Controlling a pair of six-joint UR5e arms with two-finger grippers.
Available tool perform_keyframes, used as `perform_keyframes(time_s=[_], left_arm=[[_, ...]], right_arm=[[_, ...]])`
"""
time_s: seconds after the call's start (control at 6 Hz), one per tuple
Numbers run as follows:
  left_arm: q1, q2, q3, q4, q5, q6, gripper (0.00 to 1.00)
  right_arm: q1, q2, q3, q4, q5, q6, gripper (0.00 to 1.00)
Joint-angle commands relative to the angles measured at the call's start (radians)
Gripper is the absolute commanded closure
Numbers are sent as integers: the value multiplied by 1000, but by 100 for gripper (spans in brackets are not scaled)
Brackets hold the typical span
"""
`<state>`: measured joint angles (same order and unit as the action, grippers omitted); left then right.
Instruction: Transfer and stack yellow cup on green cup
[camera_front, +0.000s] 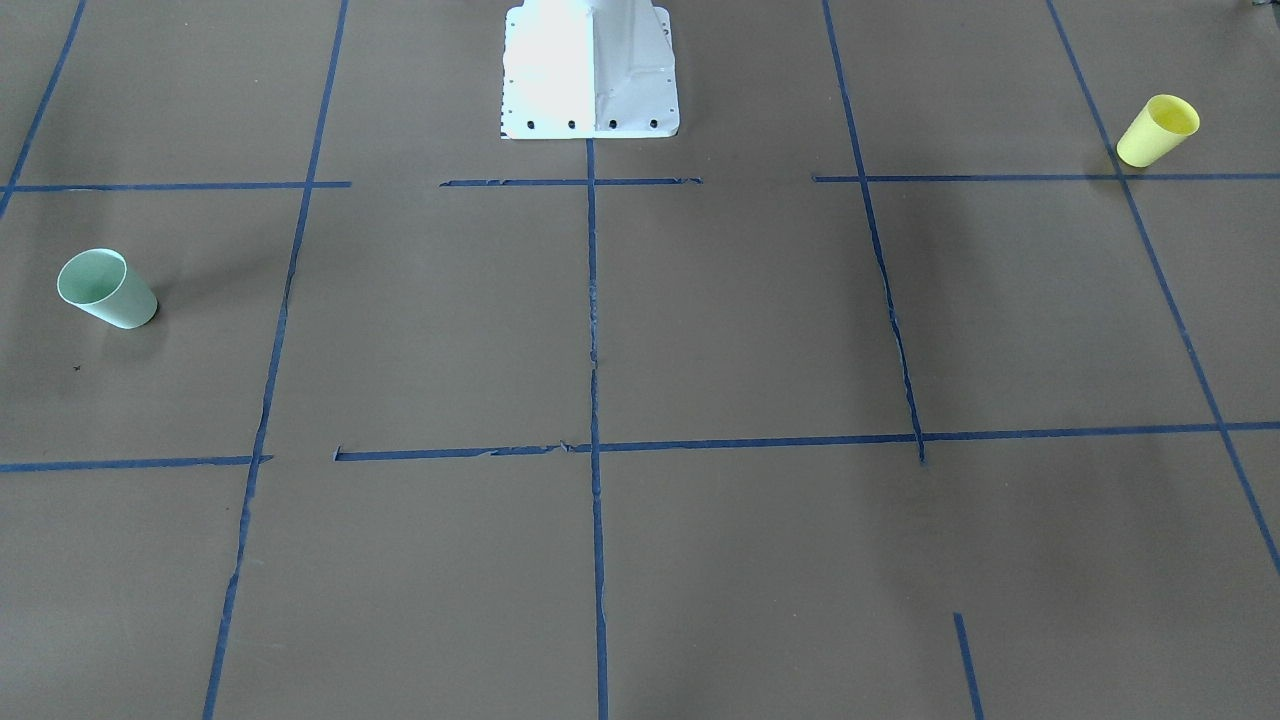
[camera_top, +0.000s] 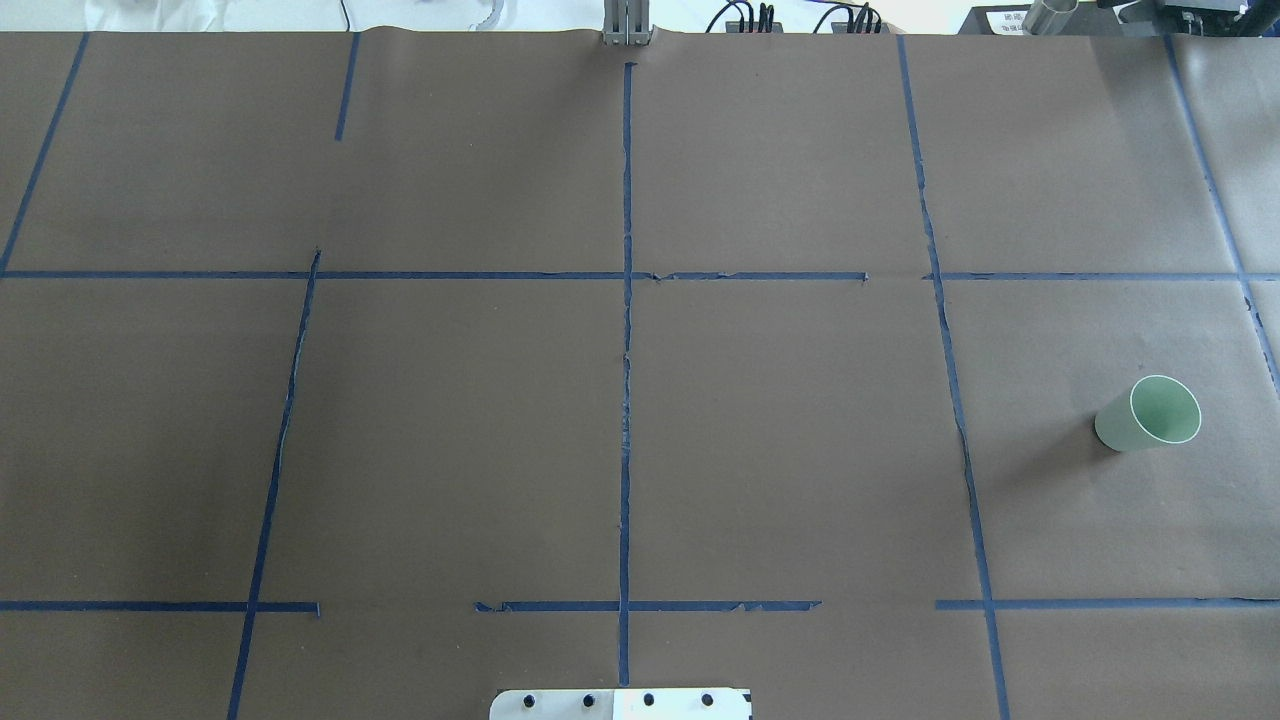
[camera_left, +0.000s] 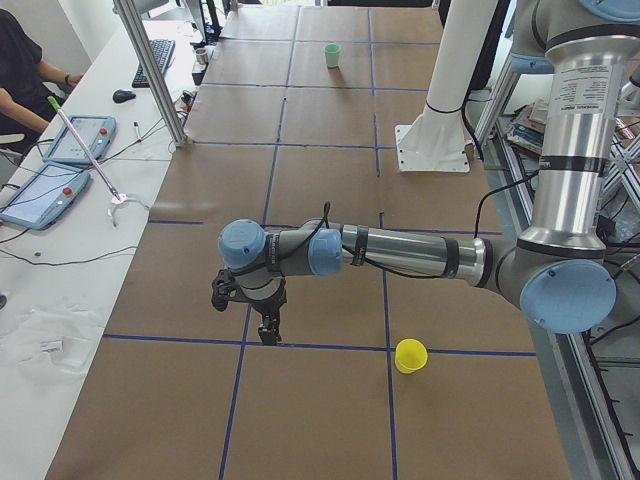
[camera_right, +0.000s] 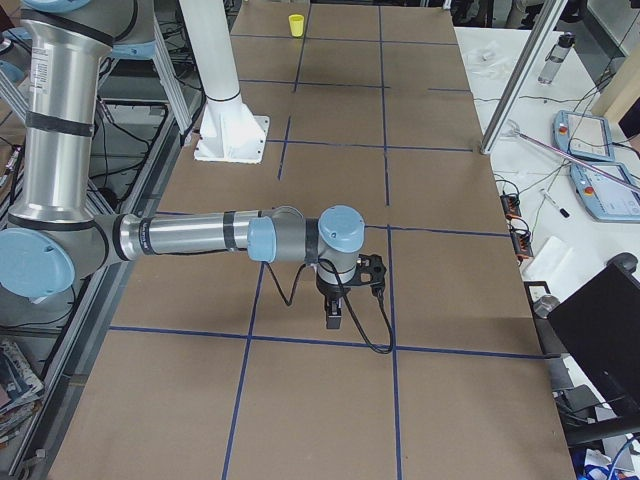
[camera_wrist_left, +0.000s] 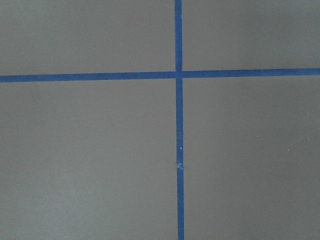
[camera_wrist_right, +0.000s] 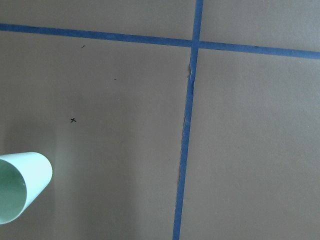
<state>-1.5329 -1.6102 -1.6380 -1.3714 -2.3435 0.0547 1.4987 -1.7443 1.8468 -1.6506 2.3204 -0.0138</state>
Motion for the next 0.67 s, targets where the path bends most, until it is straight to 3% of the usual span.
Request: perform_keyframes(time_s=[0.0, 0.5], left_arm=[[-1, -5, -26, -1, -2, -3, 0], [0, 83, -97, -29, -5, 2, 0]], right_arm=[[-1, -1, -1, 0, -1, 0, 0], [-2, -1, -1, 0, 7, 11, 0]])
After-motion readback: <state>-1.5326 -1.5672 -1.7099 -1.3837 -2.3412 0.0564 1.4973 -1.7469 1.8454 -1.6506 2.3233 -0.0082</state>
